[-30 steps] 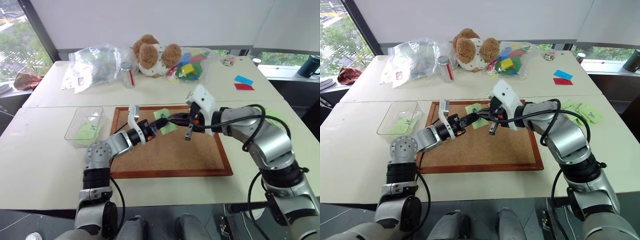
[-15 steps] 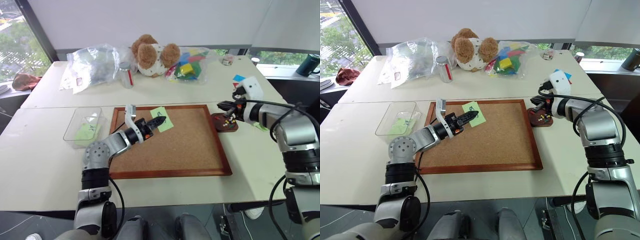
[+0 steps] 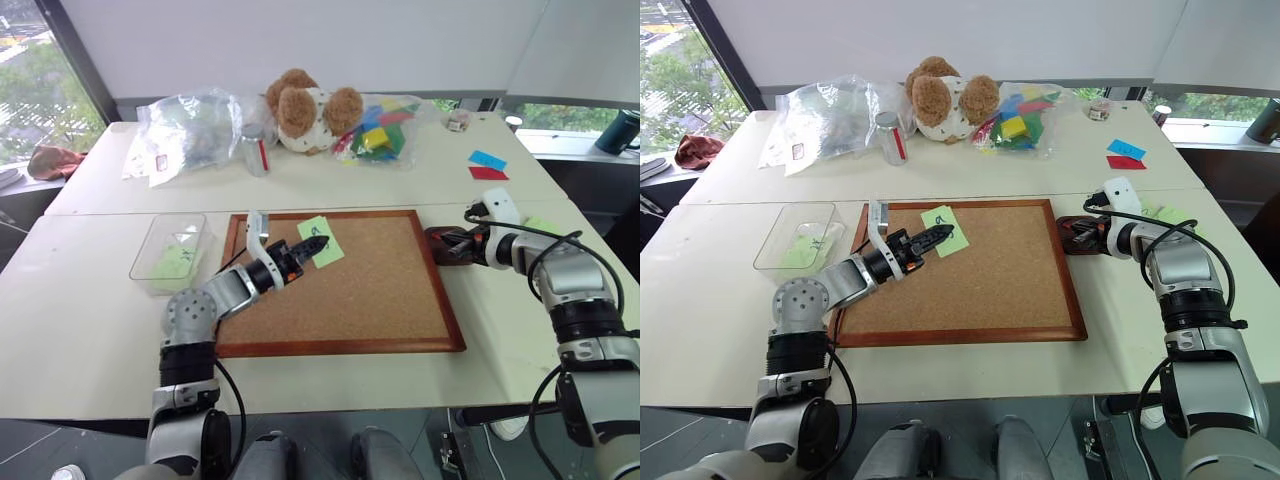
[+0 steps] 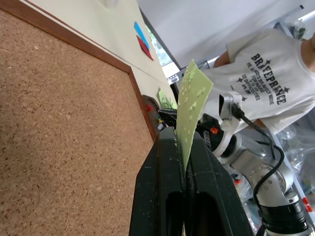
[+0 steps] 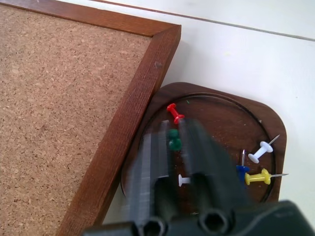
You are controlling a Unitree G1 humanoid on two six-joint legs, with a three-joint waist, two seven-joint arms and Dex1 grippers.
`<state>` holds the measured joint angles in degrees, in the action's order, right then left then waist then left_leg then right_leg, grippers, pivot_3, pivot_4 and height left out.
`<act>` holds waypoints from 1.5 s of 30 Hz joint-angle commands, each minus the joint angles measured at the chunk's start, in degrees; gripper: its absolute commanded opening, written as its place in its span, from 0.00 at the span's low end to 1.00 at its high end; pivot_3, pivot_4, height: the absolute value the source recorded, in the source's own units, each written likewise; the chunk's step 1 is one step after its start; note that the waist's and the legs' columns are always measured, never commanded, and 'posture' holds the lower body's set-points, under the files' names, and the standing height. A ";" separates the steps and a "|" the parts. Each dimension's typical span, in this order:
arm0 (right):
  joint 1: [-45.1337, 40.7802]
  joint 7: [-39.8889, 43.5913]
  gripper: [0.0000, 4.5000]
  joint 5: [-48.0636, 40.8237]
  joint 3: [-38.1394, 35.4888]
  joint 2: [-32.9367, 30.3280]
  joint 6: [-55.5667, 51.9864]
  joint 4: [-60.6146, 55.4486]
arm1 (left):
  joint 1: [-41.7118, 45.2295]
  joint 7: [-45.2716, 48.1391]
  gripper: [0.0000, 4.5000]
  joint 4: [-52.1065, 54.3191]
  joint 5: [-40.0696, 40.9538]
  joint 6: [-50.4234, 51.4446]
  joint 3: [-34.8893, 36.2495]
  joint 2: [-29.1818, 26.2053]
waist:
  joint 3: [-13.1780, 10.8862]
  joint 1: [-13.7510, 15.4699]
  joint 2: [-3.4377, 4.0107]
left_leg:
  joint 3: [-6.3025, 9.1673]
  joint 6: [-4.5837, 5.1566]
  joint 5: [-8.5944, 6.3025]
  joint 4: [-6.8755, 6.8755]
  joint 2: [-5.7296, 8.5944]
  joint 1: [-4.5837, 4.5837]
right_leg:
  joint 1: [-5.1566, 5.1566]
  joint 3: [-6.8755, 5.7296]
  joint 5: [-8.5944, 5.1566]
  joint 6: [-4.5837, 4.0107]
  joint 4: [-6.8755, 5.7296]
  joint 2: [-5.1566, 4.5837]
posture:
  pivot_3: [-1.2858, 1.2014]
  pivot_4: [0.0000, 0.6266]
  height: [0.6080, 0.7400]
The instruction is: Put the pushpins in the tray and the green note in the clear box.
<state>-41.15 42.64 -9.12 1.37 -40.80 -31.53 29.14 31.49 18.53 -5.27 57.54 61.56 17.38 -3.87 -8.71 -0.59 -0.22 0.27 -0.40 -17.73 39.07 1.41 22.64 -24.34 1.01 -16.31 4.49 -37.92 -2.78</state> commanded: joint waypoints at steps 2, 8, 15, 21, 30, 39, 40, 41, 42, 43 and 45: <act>-2.29 -0.13 0.61 0.10 -1.85 -0.33 0.76 -0.91 | 0.07 0.41 0.00 2.33 0.81 -0.67 -0.21 -0.38 | 0.00 -0.03 0.00 | 0.00 0.00 0.00 -0.01 0.00 0.00 | 0.00 0.00 0.00 0.00 0.00 0.00 | 0.52 0.24 1.00; -3.01 0.38 1.00 -0.91 -2.58 -1.15 -0.99 -5.36 | -0.17 0.76 0.00 2.88 0.09 -1.42 -0.78 -0.82 | 0.00 -0.04 0.00 | 0.00 0.00 0.00 -0.01 0.00 0.00 | 0.00 0.00 0.00 0.00 0.00 0.00 | 0.52 0.24 1.00; -2.96 3.41 1.00 -3.78 -2.87 -2.32 -6.28 -18.23 | -0.79 -0.64 0.00 8.49 -0.85 -3.74 -1.60 -2.23 | 0.00 0.00 0.00 | 0.01 0.00 0.00 -0.02 -0.01 0.00 | -0.01 0.00 0.00 0.00 0.00 0.00 | 0.52 0.24 1.00; -3.38 7.37 1.00 -6.60 -0.23 -0.69 -8.92 -28.11 | -1.57 -5.86 0.00 16.85 -0.22 -5.79 0.60 -3.59 | 0.00 0.00 0.00 | 0.02 0.00 0.00 -0.02 -0.01 0.00 | -0.01 0.00 0.00 0.00 0.00 0.00 | 0.52 0.24 1.00; -1.85 18.24 1.00 -12.73 5.65 1.60 -7.70 -37.60 | -1.55 -21.56 0.00 28.15 -4.88 -11.56 6.64 -8.84 | -0.01 -0.02 -0.01 | 0.04 0.00 -0.01 -0.04 -0.02 0.00 | -0.02 -0.01 0.00 0.00 0.00 0.00 | 0.52 0.24 1.00; -2.35 22.08 1.00 -12.55 9.64 3.60 -4.43 -38.14 | -6.28 -23.35 0.00 25.97 -19.30 -13.38 7.83 -26.13 | -0.03 -0.04 -0.05 | 0.04 0.01 -0.01 -0.09 -0.02 -0.02 | -0.07 0.00 0.00 0.00 -0.02 0.00 | 0.52 0.24 1.00; -2.15 22.35 1.00 -12.65 9.73 3.54 -4.29 -38.44 | -6.74 -22.57 0.00 24.80 -20.96 -13.81 7.07 -27.47 | -0.03 0.07 -0.05 | 0.04 0.01 -0.01 -0.08 -0.02 -0.01 | -0.06 0.00 0.00 0.00 -0.01 -0.01 | 0.52 0.24 1.00; -1.81 22.70 1.00 -12.85 9.69 3.36 -4.18 -38.89 | -6.89 -21.50 0.00 23.21 -21.89 -14.21 6.65 -28.28 | -0.04 0.20 -0.06 | 0.04 0.01 -0.01 -0.07 -0.01 -0.01 | -0.05 -0.01 0.00 0.00 -0.01 -0.03 | 0.52 0.24 1.00; -1.32 23.08 1.00 -13.21 9.53 3.08 -4.17 -39.57 | -7.05 -20.19 0.00 21.17 -22.75 -14.07 5.95 -29.26 | -0.04 0.33 -0.07 | 0.04 0.01 -0.01 -0.07 -0.01 0.00 | -0.04 -0.02 0.00 0.00 0.01 -0.04 | 0.52 0.24 1.00; -0.91 23.35 1.00 -13.47 9.38 2.85 -4.24 -40.18 | -7.16 -19.08 0.00 19.37 -24.05 -14.26 5.13 -30.20 | -0.04 0.43 -0.07 | 0.05 0.02 -0.02 -0.05 -0.01 0.00 | -0.03 -0.03 0.00 0.00 0.02 -0.06 | 0.52 0.24 1.00; -0.13 23.54 1.00 -13.76 9.02 2.39 -4.40 -41.35 | -6.95 -16.90 0.00 16.33 -25.37 -14.40 3.98 -31.13 | -0.04 0.51 -0.07 | 0.05 0.04 -0.03 -0.05 -0.01 0.00 | -0.02 -0.03 0.00 0.00 0.04 -0.07 | 0.52 0.24 1.00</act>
<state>-41.28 65.74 -21.64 11.91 -37.61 -36.54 -9.92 24.27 -0.24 11.92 33.75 48.20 21.96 -33.89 -8.75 -0.07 -0.30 0.32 -0.35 -17.77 39.01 1.41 22.65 -24.36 0.97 -16.31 4.49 -37.88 -2.86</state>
